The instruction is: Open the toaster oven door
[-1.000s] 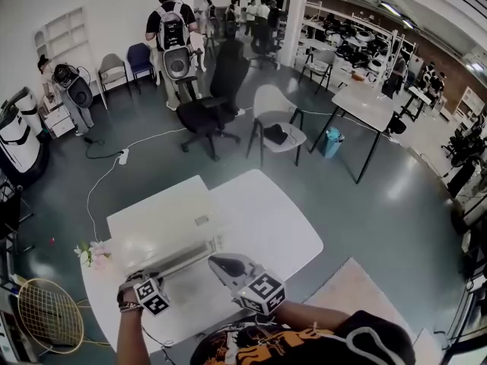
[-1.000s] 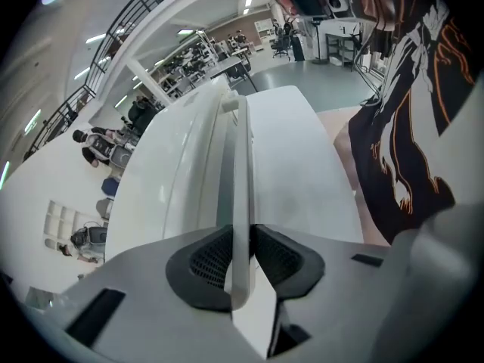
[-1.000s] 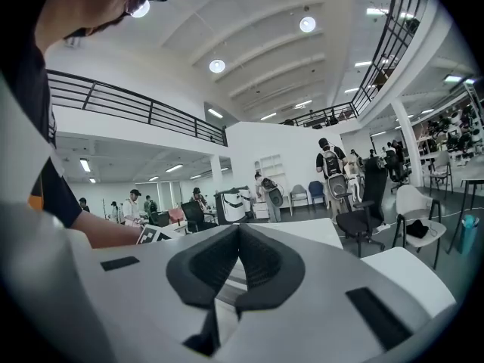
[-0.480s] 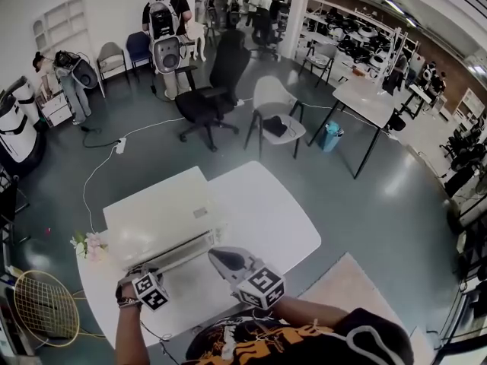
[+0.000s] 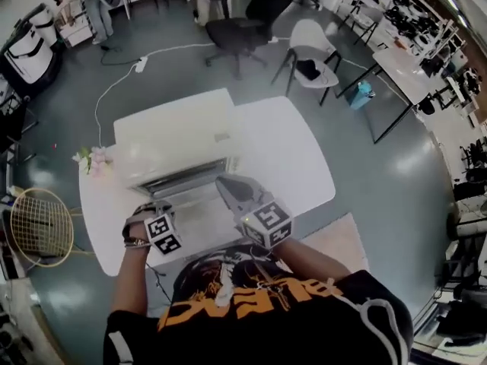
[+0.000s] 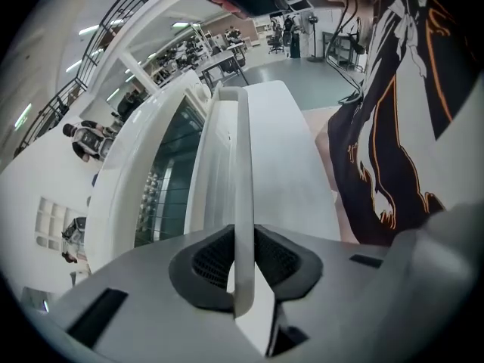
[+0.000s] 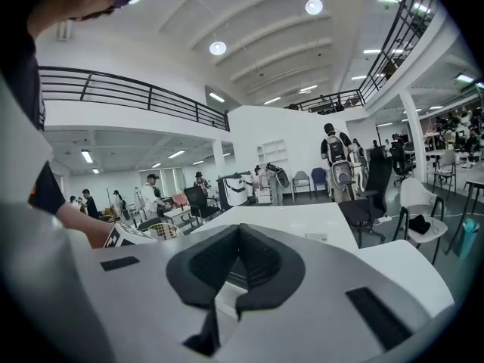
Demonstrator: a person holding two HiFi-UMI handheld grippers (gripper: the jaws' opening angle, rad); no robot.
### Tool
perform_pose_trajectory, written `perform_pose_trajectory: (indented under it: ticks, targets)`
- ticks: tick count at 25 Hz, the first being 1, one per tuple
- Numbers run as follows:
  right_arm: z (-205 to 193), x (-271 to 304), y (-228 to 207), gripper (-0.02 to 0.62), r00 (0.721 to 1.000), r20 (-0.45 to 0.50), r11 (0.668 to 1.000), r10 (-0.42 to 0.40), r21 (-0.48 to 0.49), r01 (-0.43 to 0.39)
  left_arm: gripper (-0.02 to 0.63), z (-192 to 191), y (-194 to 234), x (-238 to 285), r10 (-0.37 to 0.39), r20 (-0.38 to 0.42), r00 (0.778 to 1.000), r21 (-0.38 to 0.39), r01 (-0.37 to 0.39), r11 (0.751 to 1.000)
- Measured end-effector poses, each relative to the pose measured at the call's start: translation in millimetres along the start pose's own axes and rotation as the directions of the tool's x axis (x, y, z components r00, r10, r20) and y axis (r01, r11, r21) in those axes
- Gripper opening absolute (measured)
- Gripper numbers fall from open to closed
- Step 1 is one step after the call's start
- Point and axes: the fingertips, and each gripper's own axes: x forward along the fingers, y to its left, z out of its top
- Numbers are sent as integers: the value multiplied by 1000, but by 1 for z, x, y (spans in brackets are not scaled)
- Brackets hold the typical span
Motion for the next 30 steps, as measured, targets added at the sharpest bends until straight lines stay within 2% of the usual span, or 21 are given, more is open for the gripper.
perform_pose_trajectory:
  ticks: [2, 5, 8, 10, 14, 18, 22, 24, 25, 26, 28, 30]
  targets:
    - [0, 10, -11, 14, 1000, -16, 1000, -3, -14, 3, 89, 7, 7, 6, 7, -2, 1000, 0, -7, 1000]
    - [-24, 29, -16, 14, 998, -68, 1000, -4, -27, 2, 89, 5, 4, 17, 19, -13, 1000, 8, -19, 1000]
    - [-60, 45, -18, 14, 982, -189, 997, 0, -70, -13, 89, 0, -1, 20, 42, -27, 999, 7, -41, 999]
    - [-91, 54, -24, 14, 952, -305, 995, -8, -99, -24, 89, -1, -3, 21, 54, -37, 998, 5, -54, 999]
    - [-142, 61, -35, 14, 857, -515, 990, -31, -131, -43, 89, -6, -13, 28, 80, -45, 996, 14, -80, 997]
    - [-180, 64, -22, 14, 757, -652, 981, -31, -163, -100, 86, -23, -46, 31, 72, -43, 997, 3, -72, 997]
    - [-206, 62, -13, 13, 613, -790, 971, 20, -129, -199, 93, -24, -66, 29, 37, -15, 999, -75, -39, 996]
    - [-213, 59, -18, 14, 558, -830, 960, 10, -148, -237, 98, -13, -69, 19, 5, 61, 998, -169, 5, 986]
    - [-219, 57, -19, 14, 536, -844, 956, 10, -149, -251, 76, -6, -67, 9, 3, 121, 993, -234, 26, 972]
    - [-227, 56, -19, 14, 514, -857, 955, 13, -142, -261, 22, 1, -63, -1, 8, 187, 982, -300, 49, 953]
    - [-243, 53, -19, 13, 476, -879, 954, 19, -127, -271, 21, 12, -54, -19, 32, 309, 951, -398, 99, 912]
    - [-258, 48, -21, 13, 444, -896, 951, 12, -127, -282, 21, 23, -45, -34, 80, 406, 910, -450, 123, 884]
